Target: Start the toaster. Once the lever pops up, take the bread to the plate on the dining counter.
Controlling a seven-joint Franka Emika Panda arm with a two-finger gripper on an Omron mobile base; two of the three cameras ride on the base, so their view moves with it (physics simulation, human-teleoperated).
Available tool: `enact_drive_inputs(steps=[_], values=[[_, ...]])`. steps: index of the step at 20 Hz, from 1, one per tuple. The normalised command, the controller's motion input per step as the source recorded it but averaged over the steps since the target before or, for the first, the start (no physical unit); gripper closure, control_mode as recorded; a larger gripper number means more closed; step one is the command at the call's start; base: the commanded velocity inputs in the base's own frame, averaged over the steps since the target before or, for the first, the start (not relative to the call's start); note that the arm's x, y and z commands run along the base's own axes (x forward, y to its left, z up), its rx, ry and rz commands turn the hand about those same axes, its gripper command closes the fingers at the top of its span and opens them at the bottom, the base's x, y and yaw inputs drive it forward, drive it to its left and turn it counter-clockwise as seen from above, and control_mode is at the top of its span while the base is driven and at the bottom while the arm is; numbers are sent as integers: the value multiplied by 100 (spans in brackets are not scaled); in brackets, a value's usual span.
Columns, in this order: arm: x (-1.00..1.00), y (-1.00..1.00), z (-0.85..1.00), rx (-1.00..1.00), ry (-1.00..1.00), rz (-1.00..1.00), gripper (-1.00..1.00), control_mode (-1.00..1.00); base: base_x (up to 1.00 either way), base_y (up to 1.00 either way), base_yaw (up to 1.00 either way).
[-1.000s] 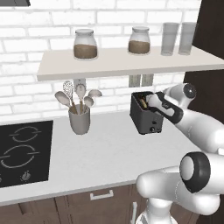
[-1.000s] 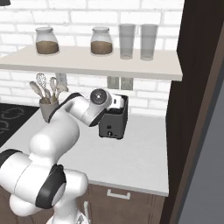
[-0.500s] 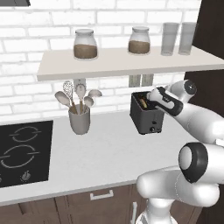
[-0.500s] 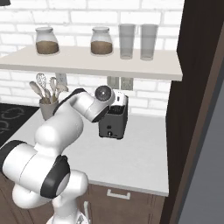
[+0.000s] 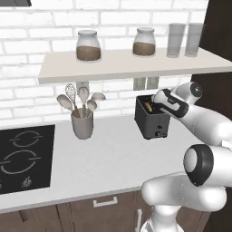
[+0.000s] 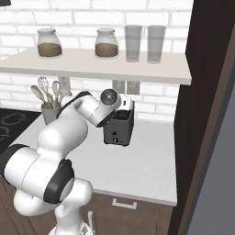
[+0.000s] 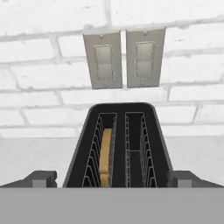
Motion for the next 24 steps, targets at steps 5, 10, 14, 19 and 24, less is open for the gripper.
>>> enact_drive_inputs(steps=[5, 10, 14, 19, 24], values=[[0, 13, -4, -4, -1, 0, -100, -100, 0, 0, 0], [0, 24, 0, -6, 0, 0, -100, -100, 0, 0, 0], [0, 12, 0, -1, 0, -1, -100, -100, 0, 0, 0], [0, 0, -4, 0, 0, -6, -100, -100, 0, 0, 0], [3, 0, -7, 0, 0, -8, -100, -100, 0, 0, 0]])
